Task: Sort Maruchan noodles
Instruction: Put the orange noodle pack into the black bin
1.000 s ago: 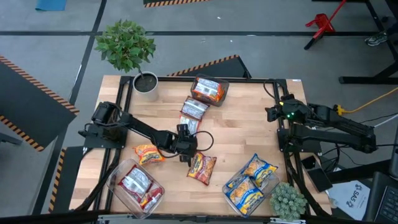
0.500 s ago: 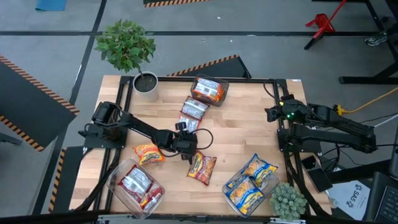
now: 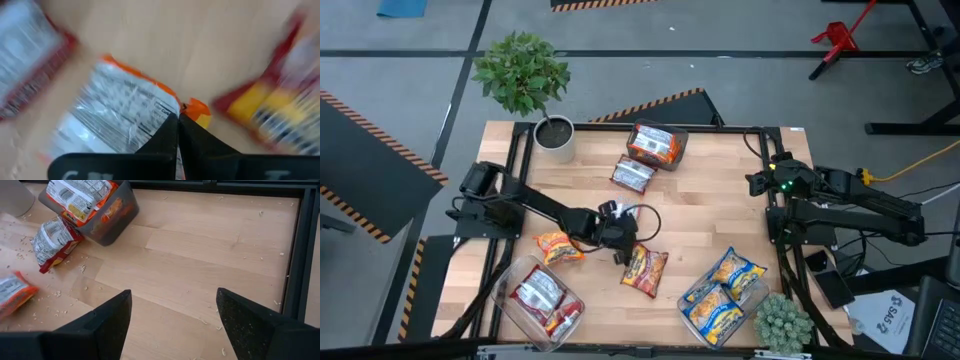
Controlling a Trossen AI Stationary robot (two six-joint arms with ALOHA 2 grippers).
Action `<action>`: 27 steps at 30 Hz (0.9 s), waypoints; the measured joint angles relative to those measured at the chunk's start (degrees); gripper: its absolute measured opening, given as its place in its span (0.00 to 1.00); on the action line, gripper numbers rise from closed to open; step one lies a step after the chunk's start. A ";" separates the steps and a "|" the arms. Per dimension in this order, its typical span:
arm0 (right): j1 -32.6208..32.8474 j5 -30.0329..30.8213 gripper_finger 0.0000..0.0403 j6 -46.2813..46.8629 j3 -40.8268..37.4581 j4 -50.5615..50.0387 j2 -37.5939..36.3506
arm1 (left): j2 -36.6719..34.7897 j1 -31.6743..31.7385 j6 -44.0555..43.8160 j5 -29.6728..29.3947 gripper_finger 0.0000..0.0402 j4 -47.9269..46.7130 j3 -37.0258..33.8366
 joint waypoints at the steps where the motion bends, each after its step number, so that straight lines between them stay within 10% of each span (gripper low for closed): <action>1: 0.00 0.00 0.70 0.00 0.00 0.00 -0.02 | -1.28 -0.20 -0.65 -0.59 0.00 0.09 0.63; 27: 0.00 -1.03 0.70 -1.99 0.00 5.01 0.00 | -9.10 11.33 7.86 -7.75 0.00 5.19 16.35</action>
